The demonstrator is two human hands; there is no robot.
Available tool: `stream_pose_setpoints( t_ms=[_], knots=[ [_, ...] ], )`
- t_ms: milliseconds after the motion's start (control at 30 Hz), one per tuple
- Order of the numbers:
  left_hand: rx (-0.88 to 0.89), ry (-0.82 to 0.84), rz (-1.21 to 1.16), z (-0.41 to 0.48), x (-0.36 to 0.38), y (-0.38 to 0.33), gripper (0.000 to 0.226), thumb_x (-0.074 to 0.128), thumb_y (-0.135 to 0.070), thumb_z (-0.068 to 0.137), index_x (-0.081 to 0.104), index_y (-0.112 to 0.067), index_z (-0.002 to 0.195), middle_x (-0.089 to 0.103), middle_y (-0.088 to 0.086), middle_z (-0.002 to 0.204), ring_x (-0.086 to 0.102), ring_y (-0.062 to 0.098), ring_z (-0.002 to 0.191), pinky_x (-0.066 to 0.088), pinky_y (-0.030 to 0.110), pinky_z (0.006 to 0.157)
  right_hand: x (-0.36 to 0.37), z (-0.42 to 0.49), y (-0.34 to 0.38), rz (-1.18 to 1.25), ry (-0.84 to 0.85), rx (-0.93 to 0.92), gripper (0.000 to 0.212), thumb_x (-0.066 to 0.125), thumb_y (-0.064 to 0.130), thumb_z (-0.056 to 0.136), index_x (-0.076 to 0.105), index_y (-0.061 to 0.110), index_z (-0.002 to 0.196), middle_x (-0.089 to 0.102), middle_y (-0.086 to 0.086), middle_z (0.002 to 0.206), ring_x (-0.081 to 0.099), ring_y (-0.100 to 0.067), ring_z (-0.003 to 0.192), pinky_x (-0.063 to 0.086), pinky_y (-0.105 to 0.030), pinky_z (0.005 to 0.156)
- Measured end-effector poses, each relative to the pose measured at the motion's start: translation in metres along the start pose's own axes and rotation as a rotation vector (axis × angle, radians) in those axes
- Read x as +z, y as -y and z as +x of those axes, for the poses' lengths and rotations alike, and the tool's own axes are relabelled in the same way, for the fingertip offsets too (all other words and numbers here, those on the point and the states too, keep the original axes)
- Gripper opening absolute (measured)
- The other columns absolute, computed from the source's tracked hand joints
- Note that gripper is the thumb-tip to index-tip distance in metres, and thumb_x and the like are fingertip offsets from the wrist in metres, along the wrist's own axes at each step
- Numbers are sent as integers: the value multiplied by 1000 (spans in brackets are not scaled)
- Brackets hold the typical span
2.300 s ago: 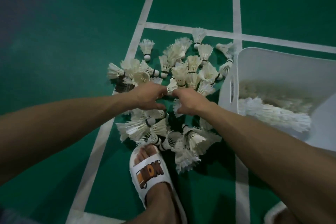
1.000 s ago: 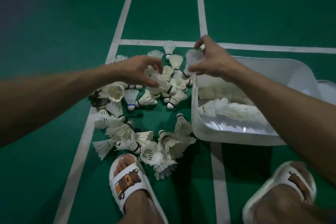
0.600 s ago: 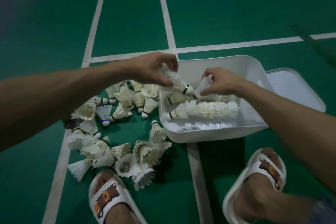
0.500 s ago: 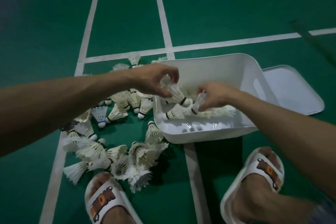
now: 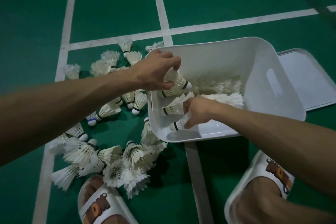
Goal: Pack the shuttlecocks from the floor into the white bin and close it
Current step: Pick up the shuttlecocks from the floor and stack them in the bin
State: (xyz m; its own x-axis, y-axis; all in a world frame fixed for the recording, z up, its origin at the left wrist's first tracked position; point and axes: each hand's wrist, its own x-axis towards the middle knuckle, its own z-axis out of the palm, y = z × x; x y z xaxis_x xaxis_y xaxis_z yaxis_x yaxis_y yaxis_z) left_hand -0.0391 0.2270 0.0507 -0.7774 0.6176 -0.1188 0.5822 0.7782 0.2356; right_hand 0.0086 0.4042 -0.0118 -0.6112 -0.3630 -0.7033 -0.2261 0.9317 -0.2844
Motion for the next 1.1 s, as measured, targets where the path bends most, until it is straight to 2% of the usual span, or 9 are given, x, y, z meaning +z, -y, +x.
stream_pose_setpoints(
  t_ms=[67, 200, 300, 433, 500, 667, 833, 967, 1100],
  knots=[
    [13, -15, -20, -1, 0, 2, 38, 68, -34, 82, 48, -21, 111, 52, 4, 119, 41, 24, 117, 33, 32, 90, 5, 5, 1, -17, 49, -2, 53, 79, 42, 75, 54, 18, 115, 64, -2, 104, 63, -20, 83, 38, -22, 51],
    [18, -14, -43, -2, 0, 3, 38, 68, -35, 82, 48, -21, 111, 52, 3, 118, 41, 24, 116, 34, 33, 90, 11, 5, 6, 56, 192, 7, 60, 76, 46, 77, 50, 21, 124, 56, 7, 98, 60, -11, 70, 44, -23, 53],
    [15, -12, -54, -1, 0, 3, 38, 68, -35, 81, 48, -20, 111, 53, 3, 117, 42, 24, 115, 35, 33, 90, 13, 7, 9, 182, 287, 66, 64, 71, 47, 81, 42, 22, 132, 53, -3, 122, 67, -18, 82, 59, -29, 68],
    [17, -12, -47, -2, 0, 4, 38, 68, -34, 82, 48, -20, 111, 53, 3, 118, 41, 23, 115, 34, 31, 90, 14, 14, 11, 8, 270, 51, 55, 69, 32, 87, 43, 19, 134, 55, 3, 90, 64, -12, 63, 52, -24, 57],
    [21, -12, -40, -2, 0, 3, 39, 68, -34, 82, 48, -20, 112, 52, 3, 119, 41, 24, 115, 31, 29, 89, 17, 19, 14, -31, 222, 16, 54, 68, 28, 89, 44, 16, 136, 57, 5, 81, 63, -14, 66, 52, -26, 63],
    [36, 2, 30, 0, -1, -1, 39, 68, -33, 82, 48, -19, 113, 53, 4, 116, 43, 24, 110, 23, 27, 86, 15, 13, 6, 123, 253, 33, 67, 69, 31, 87, 35, 22, 143, 60, -6, 113, 68, -18, 75, 57, -27, 64],
    [-22, 53, 8, 8, -4, -10, 39, 70, -35, 82, 49, -20, 112, 56, 3, 109, 50, 21, 102, 37, 34, 93, -27, -17, -21, 352, 301, 27, 60, 75, 24, 82, 46, 21, 135, 65, -7, 115, 67, -23, 93, 60, -38, 74],
    [-47, 128, -74, 14, -3, -22, 38, 71, -33, 82, 51, -21, 112, 58, 3, 112, 51, 20, 97, 43, 33, 80, -63, -48, -48, 515, 86, 43, 35, 76, 26, 80, 62, 7, 106, 69, -9, 104, 68, -23, 91, 59, -40, 78],
    [-84, 155, -235, 19, -1, -39, 43, 72, -30, 82, 51, -19, 118, 58, 3, 122, 53, 17, 99, 39, 28, 80, -63, -57, -43, 606, -263, -71, 50, 85, 23, 68, 56, 15, 108, 64, -7, 109, 66, -22, 93, 59, -35, 78]
  ],
)
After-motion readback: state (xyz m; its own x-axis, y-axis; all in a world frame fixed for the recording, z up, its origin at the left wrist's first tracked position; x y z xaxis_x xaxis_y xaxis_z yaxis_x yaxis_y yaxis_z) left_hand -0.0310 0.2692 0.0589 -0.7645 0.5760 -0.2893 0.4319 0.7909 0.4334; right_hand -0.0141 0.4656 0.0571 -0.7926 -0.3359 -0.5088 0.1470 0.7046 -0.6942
